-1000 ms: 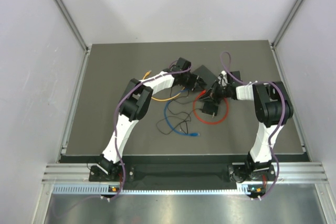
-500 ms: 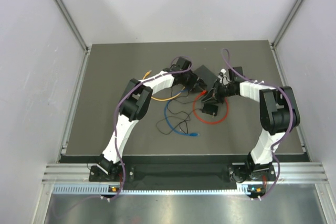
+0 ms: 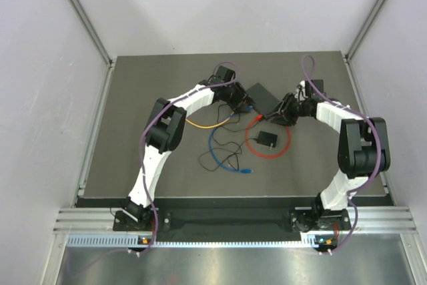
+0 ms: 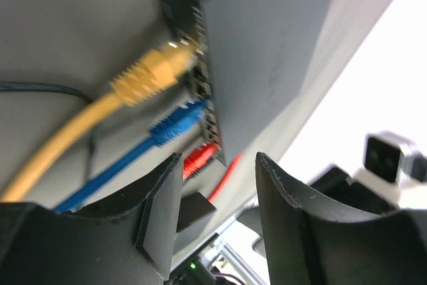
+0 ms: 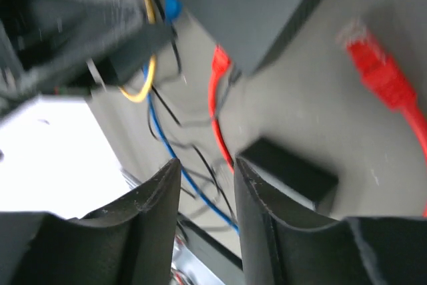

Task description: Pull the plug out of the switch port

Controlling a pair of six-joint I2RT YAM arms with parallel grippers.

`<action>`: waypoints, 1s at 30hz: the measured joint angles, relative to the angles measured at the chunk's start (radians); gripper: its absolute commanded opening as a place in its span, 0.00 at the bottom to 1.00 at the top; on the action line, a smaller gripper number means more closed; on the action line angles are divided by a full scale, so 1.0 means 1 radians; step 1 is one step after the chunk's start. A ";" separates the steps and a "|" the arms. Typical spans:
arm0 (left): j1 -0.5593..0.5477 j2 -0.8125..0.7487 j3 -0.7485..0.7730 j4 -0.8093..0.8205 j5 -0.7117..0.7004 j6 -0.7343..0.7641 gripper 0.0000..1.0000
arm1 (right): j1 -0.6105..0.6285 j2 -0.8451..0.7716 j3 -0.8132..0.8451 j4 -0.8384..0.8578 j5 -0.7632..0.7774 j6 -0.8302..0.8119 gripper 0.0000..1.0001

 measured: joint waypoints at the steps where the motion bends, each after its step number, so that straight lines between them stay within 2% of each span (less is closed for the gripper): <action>1: -0.003 0.000 0.000 0.006 0.008 -0.007 0.52 | 0.000 0.014 0.000 0.032 0.003 0.030 0.38; 5: -0.017 0.000 0.000 0.040 0.034 -0.038 0.52 | 0.012 0.074 -0.007 0.137 0.015 0.124 0.29; 7: -0.022 0.000 0.000 0.059 0.046 -0.053 0.52 | 0.016 0.089 -0.013 0.153 0.029 0.151 0.29; 14: -0.029 0.000 0.000 0.084 0.071 -0.083 0.52 | 0.018 0.125 -0.032 0.220 0.075 0.184 0.36; 17: -0.029 0.000 -0.006 0.096 0.081 -0.094 0.52 | 0.018 0.167 -0.030 0.236 0.090 0.186 0.43; 24: -0.028 0.000 -0.035 0.115 0.086 -0.101 0.52 | 0.008 0.230 0.061 0.238 0.108 0.181 0.45; 30: -0.030 0.000 -0.036 0.125 0.093 -0.114 0.52 | -0.025 0.254 0.148 0.178 0.159 0.109 0.46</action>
